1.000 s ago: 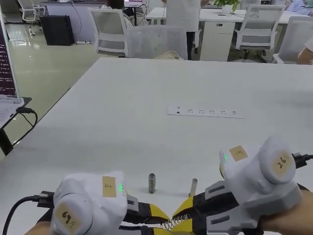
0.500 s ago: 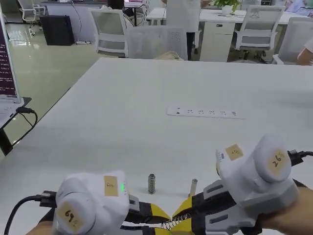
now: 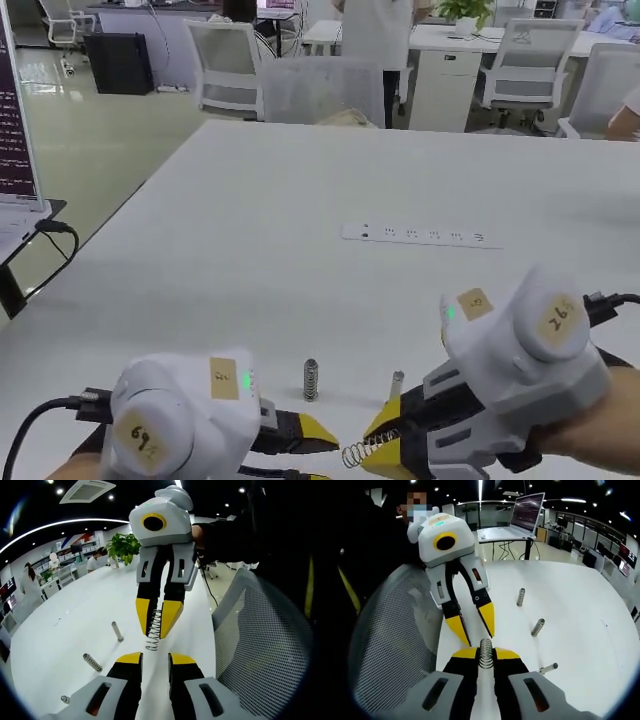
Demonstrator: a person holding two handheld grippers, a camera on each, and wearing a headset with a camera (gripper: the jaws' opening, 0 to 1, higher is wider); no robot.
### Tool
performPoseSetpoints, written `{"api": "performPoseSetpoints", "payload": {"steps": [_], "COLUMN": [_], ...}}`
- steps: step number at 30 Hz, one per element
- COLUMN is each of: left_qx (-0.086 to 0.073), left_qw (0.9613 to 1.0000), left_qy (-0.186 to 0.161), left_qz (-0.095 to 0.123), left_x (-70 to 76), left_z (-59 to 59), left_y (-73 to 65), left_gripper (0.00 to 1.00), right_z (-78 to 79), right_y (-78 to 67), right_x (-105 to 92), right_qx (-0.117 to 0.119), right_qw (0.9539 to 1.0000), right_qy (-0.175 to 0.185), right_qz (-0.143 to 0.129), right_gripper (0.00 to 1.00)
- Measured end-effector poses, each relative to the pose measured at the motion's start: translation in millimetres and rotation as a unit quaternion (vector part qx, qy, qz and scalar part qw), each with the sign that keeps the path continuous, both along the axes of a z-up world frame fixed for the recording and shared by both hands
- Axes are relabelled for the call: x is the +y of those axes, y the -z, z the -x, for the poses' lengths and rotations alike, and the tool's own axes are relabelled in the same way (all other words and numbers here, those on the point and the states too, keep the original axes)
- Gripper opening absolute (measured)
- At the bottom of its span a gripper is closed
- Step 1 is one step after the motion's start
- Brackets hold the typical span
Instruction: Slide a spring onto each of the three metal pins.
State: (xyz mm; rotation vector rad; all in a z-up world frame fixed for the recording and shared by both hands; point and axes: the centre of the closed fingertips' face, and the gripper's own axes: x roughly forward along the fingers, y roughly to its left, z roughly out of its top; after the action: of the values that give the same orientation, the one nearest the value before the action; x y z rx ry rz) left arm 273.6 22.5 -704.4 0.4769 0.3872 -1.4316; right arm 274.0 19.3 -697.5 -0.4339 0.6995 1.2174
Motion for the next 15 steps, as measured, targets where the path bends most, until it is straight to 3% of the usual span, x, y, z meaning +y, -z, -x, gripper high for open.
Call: {"api": "performPoseSetpoints", "payload": {"steps": [8,11,15], "left_qx": [0.016,0.044,0.049], "left_qw": [0.9998,0.9989,0.9986], "left_qy": [-0.008,-0.017,-0.017], "left_qz": [-0.002,-0.003,-0.007], "left_x": [7.0,13.1,19.8], "left_z": [2.4,4.3,5.2], "left_y": [-0.7,-0.1,1.3], "left_gripper": [0.24,0.34,0.4], "right_z": [-4.5,-5.7,-8.1], "right_y": [-1.2,-2.3,-3.3], "right_x": [-11.1,-14.8,-17.7], "right_qx": [-0.001,-0.002,-0.002], "right_qw": [0.9998,0.9998,0.9996], "right_qy": [0.011,0.014,0.018], "right_qz": [0.014,0.017,0.02], "right_gripper": [0.08,0.08,0.08]}}
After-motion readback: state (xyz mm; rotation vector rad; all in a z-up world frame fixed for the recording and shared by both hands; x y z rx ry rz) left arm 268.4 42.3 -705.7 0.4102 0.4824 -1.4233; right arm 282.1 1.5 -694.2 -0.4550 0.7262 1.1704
